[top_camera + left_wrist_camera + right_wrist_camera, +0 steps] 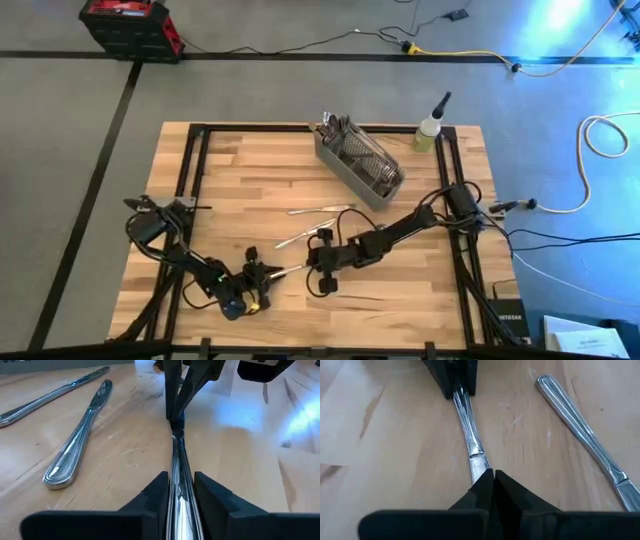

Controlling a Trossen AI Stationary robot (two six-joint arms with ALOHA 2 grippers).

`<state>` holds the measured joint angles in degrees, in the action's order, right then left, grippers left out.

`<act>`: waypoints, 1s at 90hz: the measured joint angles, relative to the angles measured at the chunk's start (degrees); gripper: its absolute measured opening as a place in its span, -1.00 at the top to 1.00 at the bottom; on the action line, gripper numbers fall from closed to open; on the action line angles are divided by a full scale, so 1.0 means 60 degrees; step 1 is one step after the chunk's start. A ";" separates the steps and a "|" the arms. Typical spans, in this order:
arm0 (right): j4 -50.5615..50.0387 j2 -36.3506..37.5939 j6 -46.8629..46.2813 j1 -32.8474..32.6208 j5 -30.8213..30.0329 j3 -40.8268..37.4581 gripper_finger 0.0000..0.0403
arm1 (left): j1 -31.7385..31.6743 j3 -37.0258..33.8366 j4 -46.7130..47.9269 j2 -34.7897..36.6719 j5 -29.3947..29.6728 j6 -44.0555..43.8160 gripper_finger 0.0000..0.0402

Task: Sort silverware
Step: Put the silver knife into the gray silverware organizer

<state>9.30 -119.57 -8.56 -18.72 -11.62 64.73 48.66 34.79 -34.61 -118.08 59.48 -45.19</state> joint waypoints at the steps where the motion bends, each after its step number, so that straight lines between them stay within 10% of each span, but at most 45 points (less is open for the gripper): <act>1: 0.0000 0.0000 0.0000 0.0000 0.0001 0.0000 1.00 | 0.0000 0.0000 0.0000 0.0000 0.0000 -0.0001 0.71; 67: -0.0063 0.3115 -0.0105 -0.2211 -0.3226 0.0000 1.00 | 0.0069 -0.0036 -0.1225 0.0132 0.0072 0.1120 0.71; 90: -0.0166 0.3096 -0.0520 -0.3264 -0.2229 0.0000 1.00 | 0.0047 -0.0007 -0.1384 0.1023 -0.0151 0.2120 0.71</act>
<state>8.30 -100.99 -11.67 -38.31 -24.99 64.73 48.94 34.74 -42.91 -111.94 58.58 -32.47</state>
